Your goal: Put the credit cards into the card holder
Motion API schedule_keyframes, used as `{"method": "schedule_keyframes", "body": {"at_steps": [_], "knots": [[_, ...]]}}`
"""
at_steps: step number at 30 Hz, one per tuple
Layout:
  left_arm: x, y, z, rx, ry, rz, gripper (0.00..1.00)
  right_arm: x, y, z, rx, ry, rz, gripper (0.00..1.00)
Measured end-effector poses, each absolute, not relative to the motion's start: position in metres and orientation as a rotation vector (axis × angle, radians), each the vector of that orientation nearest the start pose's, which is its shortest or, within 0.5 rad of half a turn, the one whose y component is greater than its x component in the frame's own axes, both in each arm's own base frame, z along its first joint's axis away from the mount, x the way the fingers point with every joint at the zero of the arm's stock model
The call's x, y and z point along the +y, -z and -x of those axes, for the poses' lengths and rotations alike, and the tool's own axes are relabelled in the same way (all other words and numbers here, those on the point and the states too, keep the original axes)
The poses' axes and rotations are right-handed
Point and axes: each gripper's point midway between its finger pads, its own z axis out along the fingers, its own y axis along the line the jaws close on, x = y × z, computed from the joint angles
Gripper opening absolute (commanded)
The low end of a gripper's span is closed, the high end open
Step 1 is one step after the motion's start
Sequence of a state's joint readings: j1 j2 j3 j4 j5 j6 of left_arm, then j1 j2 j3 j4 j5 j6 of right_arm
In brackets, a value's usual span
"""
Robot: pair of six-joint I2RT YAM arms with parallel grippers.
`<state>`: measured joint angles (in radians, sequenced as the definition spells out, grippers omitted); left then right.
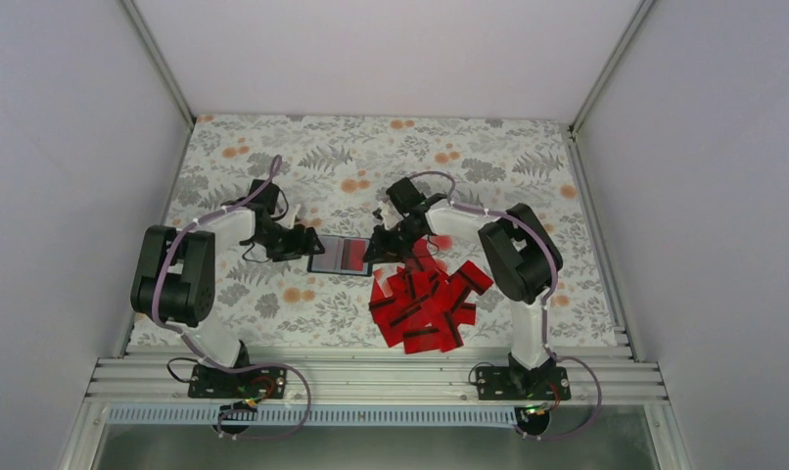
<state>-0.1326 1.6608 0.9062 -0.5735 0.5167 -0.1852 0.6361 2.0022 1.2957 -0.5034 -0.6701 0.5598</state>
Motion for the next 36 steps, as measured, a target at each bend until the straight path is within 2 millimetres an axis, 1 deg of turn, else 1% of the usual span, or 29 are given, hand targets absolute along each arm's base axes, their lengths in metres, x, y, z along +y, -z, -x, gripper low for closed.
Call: {"method": "schedule_keyframes", "body": {"at_steps": [1, 5, 6, 17, 25, 29, 36], "knots": [[-0.127, -0.032, -0.302, 2.886, 0.818, -0.015, 0.76, 0.341, -0.041, -0.282, 2.998, -1.167, 0.302, 0.19], [-0.131, -0.033, -0.303, 2.868, 0.866, -0.023, 0.75, 0.339, -0.025, -0.279, 3.041, -1.149, 0.289, 0.19], [-0.132, -0.033, -0.303, 2.866, 0.872, -0.024, 0.75, 0.339, -0.024, -0.278, 3.043, -1.155, 0.291, 0.19], [-0.145, -0.034, -0.306, 2.822, 1.011, -0.050, 0.73, 0.341, -0.022, -0.278, 3.051, -1.170, 0.318, 0.18], [-0.146, -0.036, -0.306, 2.811, 1.049, -0.041, 0.72, 0.341, -0.022, -0.278, 3.057, -1.188, 0.320, 0.18], [-0.148, -0.037, -0.301, 2.815, 1.078, -0.020, 0.72, 0.341, -0.021, -0.278, 3.061, -1.191, 0.318, 0.18], [-0.152, -0.047, -0.300, 2.792, 1.118, -0.005, 0.72, 0.341, -0.021, -0.279, 3.071, -1.191, 0.314, 0.18]]}}
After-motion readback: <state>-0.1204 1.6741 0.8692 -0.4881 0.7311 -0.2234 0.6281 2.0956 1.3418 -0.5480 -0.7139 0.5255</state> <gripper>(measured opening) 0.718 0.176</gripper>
